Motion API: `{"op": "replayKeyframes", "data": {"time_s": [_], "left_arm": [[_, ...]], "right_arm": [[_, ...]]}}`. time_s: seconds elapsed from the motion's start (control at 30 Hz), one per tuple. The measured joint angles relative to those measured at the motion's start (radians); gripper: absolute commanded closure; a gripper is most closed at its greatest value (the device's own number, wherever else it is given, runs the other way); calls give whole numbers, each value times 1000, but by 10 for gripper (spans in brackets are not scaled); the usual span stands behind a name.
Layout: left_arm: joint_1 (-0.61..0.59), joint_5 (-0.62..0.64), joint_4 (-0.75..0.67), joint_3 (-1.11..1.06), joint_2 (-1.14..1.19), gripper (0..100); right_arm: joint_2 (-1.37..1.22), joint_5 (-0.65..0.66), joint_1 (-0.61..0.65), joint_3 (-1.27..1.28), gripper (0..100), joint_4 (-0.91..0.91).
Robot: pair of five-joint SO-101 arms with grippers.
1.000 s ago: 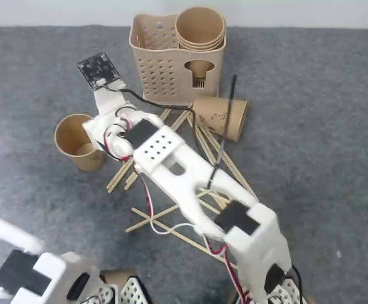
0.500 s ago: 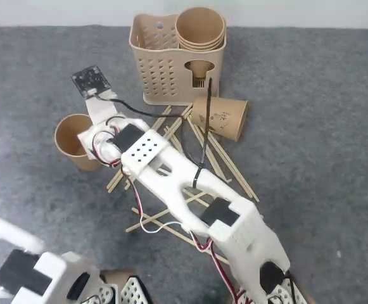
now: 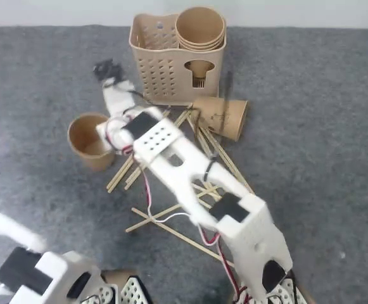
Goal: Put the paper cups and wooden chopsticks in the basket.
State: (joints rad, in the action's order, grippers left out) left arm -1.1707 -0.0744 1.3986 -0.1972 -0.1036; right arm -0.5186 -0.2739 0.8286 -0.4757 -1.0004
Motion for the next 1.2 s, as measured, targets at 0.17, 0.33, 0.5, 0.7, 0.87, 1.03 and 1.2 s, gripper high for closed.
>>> {"op": "replayKeyframes", "data": {"time_s": [0.17,0.33,0.5,0.7,0.87,1.03,1.2], "left_arm": [[57,0,0,-44,0,610],[132,2,-2,-117,0,610],[196,31,-2,-138,0,610],[227,44,-2,-138,0,610],[227,46,-2,-138,0,610],[227,49,-2,-138,0,610],[227,49,-2,-138,0,610]], "right_arm": [[183,66,-115,0,991,-77],[374,176,-284,0,991,-87],[493,275,-443,0,991,35],[523,356,-557,0,991,187],[523,367,-600,0,991,219],[440,367,-595,0,991,227],[364,367,-597,0,991,253]]}}
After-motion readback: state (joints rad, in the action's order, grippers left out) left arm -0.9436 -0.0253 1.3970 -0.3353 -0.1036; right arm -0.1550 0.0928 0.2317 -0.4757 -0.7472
